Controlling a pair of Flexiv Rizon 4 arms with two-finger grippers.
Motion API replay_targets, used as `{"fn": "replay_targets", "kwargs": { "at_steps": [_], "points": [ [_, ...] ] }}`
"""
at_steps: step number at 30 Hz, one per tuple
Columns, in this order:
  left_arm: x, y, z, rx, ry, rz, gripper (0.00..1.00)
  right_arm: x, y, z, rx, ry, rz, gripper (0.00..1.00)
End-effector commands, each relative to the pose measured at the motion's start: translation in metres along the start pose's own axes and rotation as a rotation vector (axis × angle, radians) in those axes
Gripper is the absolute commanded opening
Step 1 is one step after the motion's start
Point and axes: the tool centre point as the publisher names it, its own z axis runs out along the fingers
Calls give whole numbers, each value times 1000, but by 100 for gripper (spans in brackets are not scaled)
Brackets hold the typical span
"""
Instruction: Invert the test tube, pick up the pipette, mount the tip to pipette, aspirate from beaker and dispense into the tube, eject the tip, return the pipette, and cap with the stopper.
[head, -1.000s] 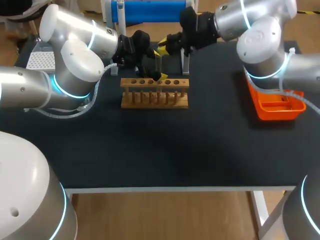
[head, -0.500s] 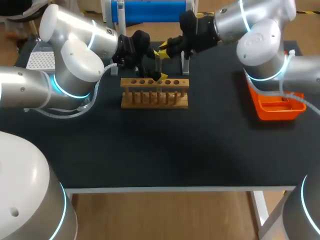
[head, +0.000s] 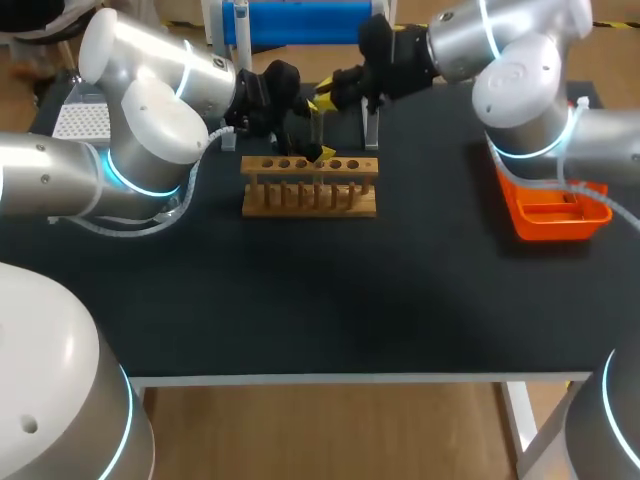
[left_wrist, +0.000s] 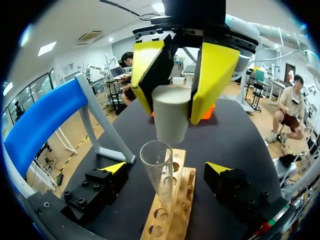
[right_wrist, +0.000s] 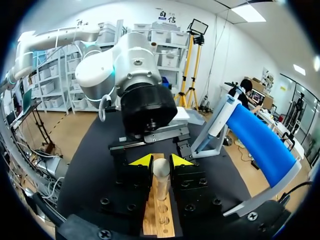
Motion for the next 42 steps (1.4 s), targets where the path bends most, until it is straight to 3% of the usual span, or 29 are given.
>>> {"fn": "replay_targets", "kwargs": {
  "at_steps": [1, 19, 42],
  "points": [
    [0, 0, -1, -2, 2, 0, 100, 0, -1, 2, 2, 0, 1, 0],
    [0, 0, -1, -2, 2, 0, 100, 1, -11, 11, 23, 8, 15, 0],
    [0, 0, -1, -2, 2, 0, 100, -8, 1, 15, 22, 8, 46, 0]
  ]
}}
